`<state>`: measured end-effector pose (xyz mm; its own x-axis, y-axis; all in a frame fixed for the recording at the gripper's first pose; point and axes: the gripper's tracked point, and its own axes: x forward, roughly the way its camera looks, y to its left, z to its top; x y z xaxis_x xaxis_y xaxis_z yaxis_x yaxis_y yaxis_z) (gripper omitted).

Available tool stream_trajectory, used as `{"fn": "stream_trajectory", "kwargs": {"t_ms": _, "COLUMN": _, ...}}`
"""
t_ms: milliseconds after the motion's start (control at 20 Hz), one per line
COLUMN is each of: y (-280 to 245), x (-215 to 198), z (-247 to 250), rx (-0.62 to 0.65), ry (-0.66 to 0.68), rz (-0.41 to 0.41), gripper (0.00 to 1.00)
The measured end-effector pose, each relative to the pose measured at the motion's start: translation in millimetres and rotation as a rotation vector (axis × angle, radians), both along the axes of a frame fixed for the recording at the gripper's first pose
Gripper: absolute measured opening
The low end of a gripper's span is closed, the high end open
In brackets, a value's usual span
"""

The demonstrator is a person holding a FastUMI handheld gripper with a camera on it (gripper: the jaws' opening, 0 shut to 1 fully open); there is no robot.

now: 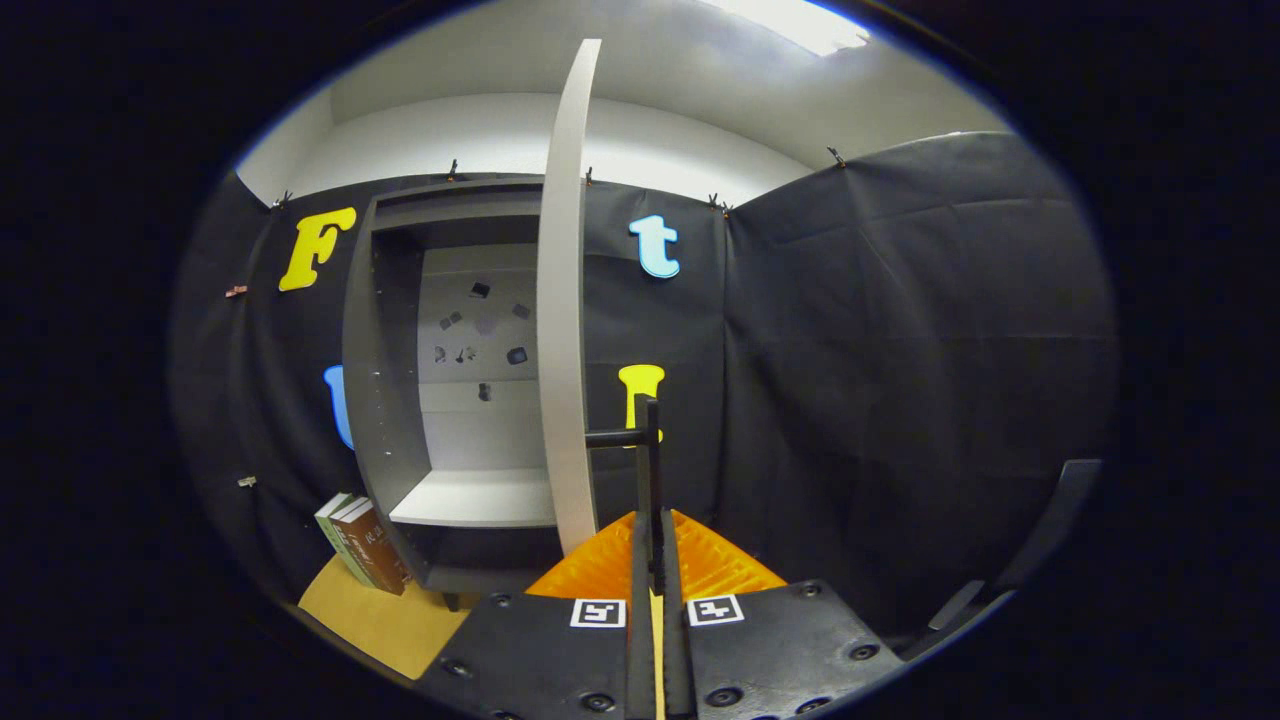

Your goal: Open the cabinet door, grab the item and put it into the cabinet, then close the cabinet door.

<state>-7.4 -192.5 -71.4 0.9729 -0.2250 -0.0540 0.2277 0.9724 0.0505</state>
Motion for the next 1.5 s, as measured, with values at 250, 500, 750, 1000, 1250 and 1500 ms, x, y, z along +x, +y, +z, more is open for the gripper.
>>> {"fn": "stream_trajectory", "kwargs": {"t_ms": 250, "y": 1, "x": -21, "z": 24, "rx": -0.135, "ry": -0.029, "rz": -0.030, "gripper": 0.13}}
{"fn": "stream_trajectory", "kwargs": {"t_ms": 500, "y": 62, "x": -33, "z": 12, "rx": -0.117, "ry": 0.007, "rz": 0.130, "gripper": 0.81}}
{"fn": "stream_trajectory", "kwargs": {"t_ms": 750, "y": 124, "x": -34, "z": -40, "rx": -0.019, "ry": 0.119, "rz": 0.271, "gripper": 0.97}}
{"fn": "stream_trajectory", "kwargs": {"t_ms": 1000, "y": 167, "x": -37, "z": -136, "rx": 0.011, "ry": 0.317, "rz": 0.359, "gripper": 0.98}}
{"fn": "stream_trajectory", "kwargs": {"t_ms": 1250, "y": 193, "x": -39, "z": -243, "rx": 0.074, "ry": 0.523, "rz": 0.400, "gripper": 0.98}}
{"fn": "stream_trajectory", "kwargs": {"t_ms": 1500, "y": 189, "x": -38, "z": -360, "rx": 0.119, "ry": 0.699, "rz": 0.352, "gripper": 0.98}}
